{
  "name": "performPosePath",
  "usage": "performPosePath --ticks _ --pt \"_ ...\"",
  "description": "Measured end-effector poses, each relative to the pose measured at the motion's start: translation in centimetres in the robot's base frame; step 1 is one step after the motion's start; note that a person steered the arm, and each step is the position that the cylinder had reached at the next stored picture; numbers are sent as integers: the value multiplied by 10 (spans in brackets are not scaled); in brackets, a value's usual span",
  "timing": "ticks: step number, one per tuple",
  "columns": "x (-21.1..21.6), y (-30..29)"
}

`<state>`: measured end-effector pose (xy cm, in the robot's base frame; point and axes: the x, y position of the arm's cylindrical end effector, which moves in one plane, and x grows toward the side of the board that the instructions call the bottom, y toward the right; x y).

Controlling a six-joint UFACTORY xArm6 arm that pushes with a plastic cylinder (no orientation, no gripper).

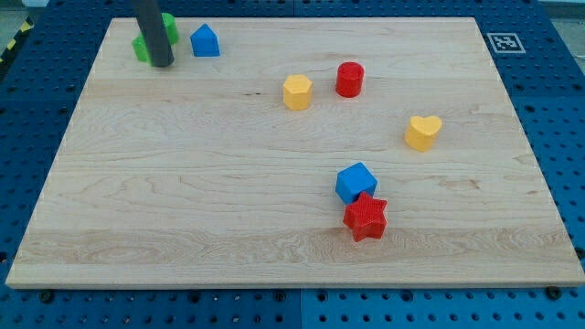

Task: Separate red star a bit from blue cube

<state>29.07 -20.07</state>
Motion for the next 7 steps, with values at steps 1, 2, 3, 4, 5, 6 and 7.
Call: performPosePath --ticks 1,2,3,4,5,6,7 --pt "20 -2" --pt "74 4" --pt "122 30" --pt "169 99" --pt "218 173" --pt "245 195" --pt "282 225"
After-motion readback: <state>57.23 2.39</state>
